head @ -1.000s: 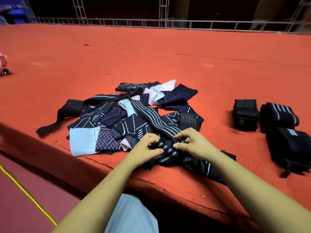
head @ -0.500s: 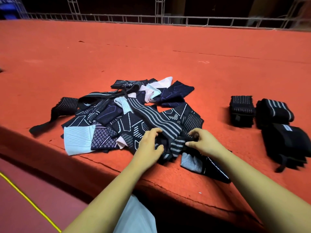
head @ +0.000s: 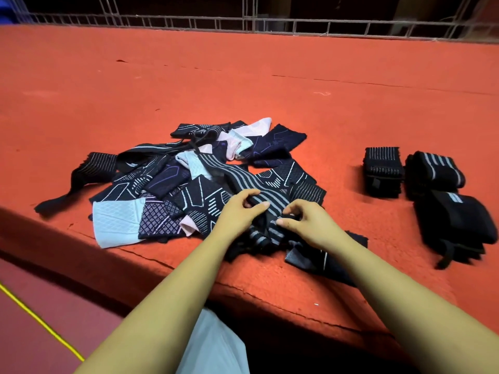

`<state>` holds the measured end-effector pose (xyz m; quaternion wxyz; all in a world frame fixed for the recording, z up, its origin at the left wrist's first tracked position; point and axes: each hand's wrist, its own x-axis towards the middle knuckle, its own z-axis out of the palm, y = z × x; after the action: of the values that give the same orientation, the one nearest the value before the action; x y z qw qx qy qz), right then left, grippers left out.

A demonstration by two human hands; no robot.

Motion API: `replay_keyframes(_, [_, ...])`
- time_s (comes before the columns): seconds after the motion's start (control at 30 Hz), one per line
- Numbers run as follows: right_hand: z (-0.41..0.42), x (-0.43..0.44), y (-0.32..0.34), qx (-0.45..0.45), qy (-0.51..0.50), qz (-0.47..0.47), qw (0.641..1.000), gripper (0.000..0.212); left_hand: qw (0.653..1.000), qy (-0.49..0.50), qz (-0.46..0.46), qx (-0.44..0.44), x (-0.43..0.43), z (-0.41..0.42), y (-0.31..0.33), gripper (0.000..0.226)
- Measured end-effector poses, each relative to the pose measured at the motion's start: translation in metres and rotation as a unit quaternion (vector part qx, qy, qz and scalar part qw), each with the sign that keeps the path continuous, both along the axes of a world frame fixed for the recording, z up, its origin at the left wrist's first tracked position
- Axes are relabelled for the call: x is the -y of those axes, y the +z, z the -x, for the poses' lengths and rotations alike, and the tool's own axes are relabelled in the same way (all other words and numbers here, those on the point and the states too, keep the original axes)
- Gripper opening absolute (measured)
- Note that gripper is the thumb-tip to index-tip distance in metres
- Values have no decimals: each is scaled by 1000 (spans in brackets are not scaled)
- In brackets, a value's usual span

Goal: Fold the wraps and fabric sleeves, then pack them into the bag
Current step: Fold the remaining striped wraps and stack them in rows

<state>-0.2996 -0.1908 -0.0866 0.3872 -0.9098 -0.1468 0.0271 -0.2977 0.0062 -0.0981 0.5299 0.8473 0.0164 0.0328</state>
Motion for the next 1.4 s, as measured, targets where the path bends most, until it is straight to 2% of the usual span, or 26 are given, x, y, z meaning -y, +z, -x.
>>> replay_keyframes(0.13, [2,1,-5,-12,29,-10,999,19,999,31,31,13,6,-9,-2,25])
replay_keyframes(0.27, [8,7,1,-10,70,-71,995,20,999,40,17,17,9,-18,-3,22])
replay_keyframes(0.4, [17,16,9,18,109,-72,991,14,993,117,21,8,3,-23,-14,20])
replay_keyframes(0.53, [24,29,6,21,122,-90,988,9,992,123,5,8,2,-24,-18,18])
replay_keyframes(0.73, [23,24,3,28,125,-36,991,9,992,125,4,12,2,-24,-17,17])
replay_keyframes(0.87, [21,0,8,51,109,50,991,12,995,95,3,9,1,-24,-11,19])
replay_keyframes(0.93, [23,-5,11,76,108,32,991,2,994,108,15,6,-2,-24,-10,19])
replay_keyframes(1.0, [24,0,13,84,90,-13,992,15,990,138,38,-5,-7,-24,-12,18])
replay_keyframes(1.07, [25,8,12,59,56,-43,996,23,987,159,27,-7,-8,-25,-11,18])
replay_keyframes(1.17, [27,14,9,3,31,-71,997,14,989,149,11,15,-2,-26,-9,19])
replay_keyframes(1.3, [32,3,12,31,76,85,993,20,991,133,-8,26,3,-23,-5,17])
replay_keyframes(1.4, [31,-1,12,46,83,38,995,9,989,145,-10,17,0,-18,-6,15])
